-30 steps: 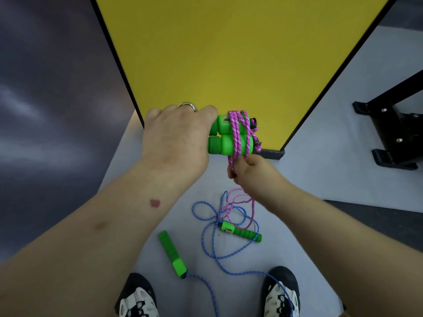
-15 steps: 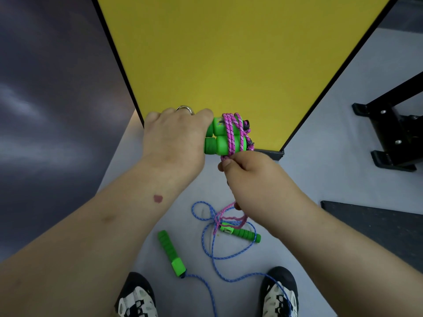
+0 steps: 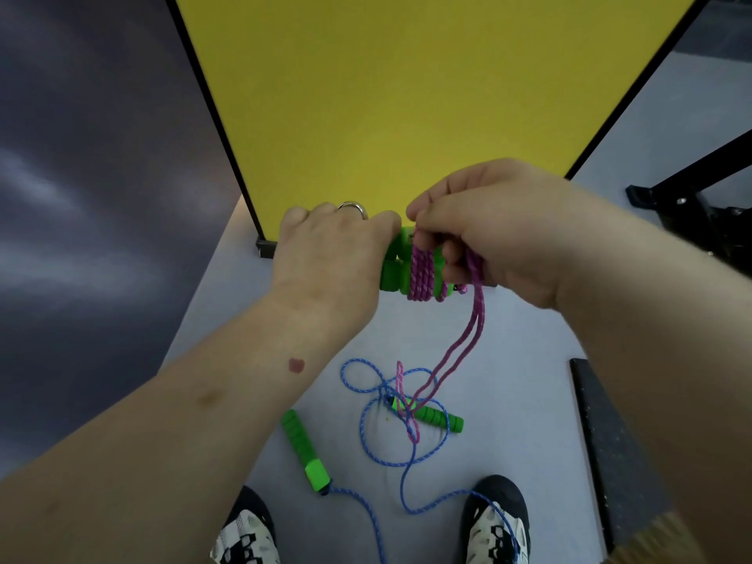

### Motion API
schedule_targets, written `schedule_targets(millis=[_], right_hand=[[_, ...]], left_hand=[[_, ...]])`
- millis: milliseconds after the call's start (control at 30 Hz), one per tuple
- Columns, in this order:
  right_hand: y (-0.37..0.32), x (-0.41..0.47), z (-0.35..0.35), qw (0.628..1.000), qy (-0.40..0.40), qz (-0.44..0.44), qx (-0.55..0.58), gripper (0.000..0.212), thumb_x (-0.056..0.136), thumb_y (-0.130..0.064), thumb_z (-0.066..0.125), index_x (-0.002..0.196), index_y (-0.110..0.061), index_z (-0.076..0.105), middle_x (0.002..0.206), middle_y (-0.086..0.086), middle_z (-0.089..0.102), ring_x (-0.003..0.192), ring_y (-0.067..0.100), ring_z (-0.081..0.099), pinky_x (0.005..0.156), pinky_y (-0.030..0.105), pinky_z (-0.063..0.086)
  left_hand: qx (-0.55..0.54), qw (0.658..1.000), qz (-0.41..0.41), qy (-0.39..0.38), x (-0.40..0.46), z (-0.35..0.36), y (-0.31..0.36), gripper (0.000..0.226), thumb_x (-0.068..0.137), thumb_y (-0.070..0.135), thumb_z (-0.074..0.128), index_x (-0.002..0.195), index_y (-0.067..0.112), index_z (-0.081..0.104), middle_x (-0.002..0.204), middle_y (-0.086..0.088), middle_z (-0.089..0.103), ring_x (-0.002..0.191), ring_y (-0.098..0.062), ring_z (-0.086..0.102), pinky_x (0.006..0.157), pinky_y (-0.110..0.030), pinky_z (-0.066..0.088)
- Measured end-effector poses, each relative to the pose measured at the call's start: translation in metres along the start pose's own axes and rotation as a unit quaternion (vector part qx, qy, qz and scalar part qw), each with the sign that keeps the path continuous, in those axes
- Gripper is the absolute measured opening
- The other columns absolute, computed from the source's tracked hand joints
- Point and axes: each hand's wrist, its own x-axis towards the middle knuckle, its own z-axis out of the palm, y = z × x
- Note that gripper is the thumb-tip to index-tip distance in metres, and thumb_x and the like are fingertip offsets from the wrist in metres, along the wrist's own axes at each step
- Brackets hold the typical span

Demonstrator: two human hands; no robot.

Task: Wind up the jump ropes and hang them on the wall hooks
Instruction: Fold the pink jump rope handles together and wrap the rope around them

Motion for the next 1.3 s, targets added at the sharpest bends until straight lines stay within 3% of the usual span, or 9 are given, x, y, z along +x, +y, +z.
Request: schedule_targets(millis=[67,233,433,667,767,867,967,1133,1300], right_hand=[[-0.003,0.008,-0.004,1.000,-0.003,0.011,0.017,0.012,0.092,-0.010,0.060,0.092,-0.002,0.069,0.073,0.010,0.068,0.052,0.014,0.051,0.049,0.026,0.050],[0.001,0.024,-0.012,1.000,-0.016,-0.013,-0.009,0.006,0.094,-0.010,0.065,0.089,-0.008,0.068,0.069,0.005,0.068,0.053,0.012,0.051,0.052,0.026,0.053],[0.012,0.049,-0.021,0.989,0.032,-0.086,-0.114,0.028,0.078,-0.038,0.085,0.085,-0.016,0.070,0.068,-0.002,0.067,0.057,0.010,0.055,0.055,0.027,0.049],[0.038,0.066,-0.018,0.993,-0.096,-0.070,0.012,0.032,0.087,-0.040,0.075,0.085,-0.011,0.064,0.061,0.004,0.057,0.051,0.017,0.048,0.054,0.026,0.040],[0.052,0.062,-0.011,0.988,-0.128,-0.027,0.083,0.029,0.095,-0.036,0.066,0.085,-0.009,0.059,0.055,0.000,0.058,0.044,0.012,0.052,0.051,0.022,0.047],[0.069,0.059,-0.007,0.994,-0.092,-0.052,-0.025,0.028,0.099,-0.005,0.056,0.074,-0.015,0.055,0.062,-0.008,0.061,0.059,0.005,0.056,0.063,0.018,0.048],[0.074,0.046,0.002,0.997,-0.044,-0.033,-0.062,0.025,0.099,0.005,0.049,0.081,-0.012,0.048,0.073,-0.007,0.047,0.064,0.004,0.045,0.055,0.004,0.037],[0.082,0.038,0.030,0.999,-0.005,-0.008,0.038,0.020,0.092,-0.013,0.052,0.072,-0.014,0.050,0.063,0.003,0.047,0.059,0.017,0.039,0.059,0.033,0.035],[0.085,0.021,0.046,0.998,0.017,-0.001,0.062,0.032,0.100,-0.023,0.044,0.076,-0.016,0.064,0.064,0.000,0.047,0.064,0.024,0.040,0.064,0.039,0.036]], left_hand=[[0.008,1.000,0.006,0.001,0.000,-0.002,0.001,0.032,0.080,0.009,0.055,0.099,0.031,0.041,0.083,0.004,0.038,0.081,-0.025,0.037,0.074,-0.037,0.021],[0.001,1.000,0.014,0.019,-0.001,-0.001,-0.001,0.036,0.076,0.005,0.056,0.089,0.029,0.032,0.073,0.006,0.031,0.077,-0.024,0.034,0.072,-0.037,0.019],[-0.013,0.999,0.037,0.025,-0.002,-0.009,0.006,0.039,0.074,0.007,0.058,0.091,0.032,0.033,0.079,0.006,0.039,0.080,-0.024,0.038,0.072,-0.037,0.019],[-0.043,0.998,0.029,0.044,0.001,-0.011,0.002,0.044,0.072,0.011,0.060,0.090,0.035,0.028,0.079,0.007,0.043,0.078,-0.022,0.036,0.072,-0.036,0.019],[-0.048,0.997,0.028,0.044,0.001,-0.011,0.002,0.044,0.072,0.012,0.060,0.089,0.035,0.027,0.077,0.008,0.040,0.077,-0.021,0.036,0.072,-0.036,0.020],[-0.063,0.997,0.013,0.049,0.001,-0.011,0.001,0.038,0.073,0.011,0.059,0.088,0.033,0.032,0.073,0.008,0.036,0.075,-0.022,0.038,0.071,-0.036,0.022],[-0.060,0.997,0.001,0.054,0.004,-0.010,-0.001,0.035,0.070,0.008,0.060,0.087,0.030,0.038,0.074,0.006,0.041,0.073,-0.025,0.040,0.069,-0.036,0.023],[-0.052,0.997,-0.025,0.052,0.005,-0.011,-0.006,0.035,0.069,0.007,0.058,0.088,0.029,0.037,0.072,0.006,0.037,0.072,-0.027,0.040,0.067,-0.037,0.024],[-0.043,0.997,-0.054,0.046,0.008,-0.014,-0.008,0.035,0.072,0.007,0.057,0.089,0.029,0.035,0.074,0.006,0.037,0.075,-0.026,0.039,0.069,-0.038,0.023]])
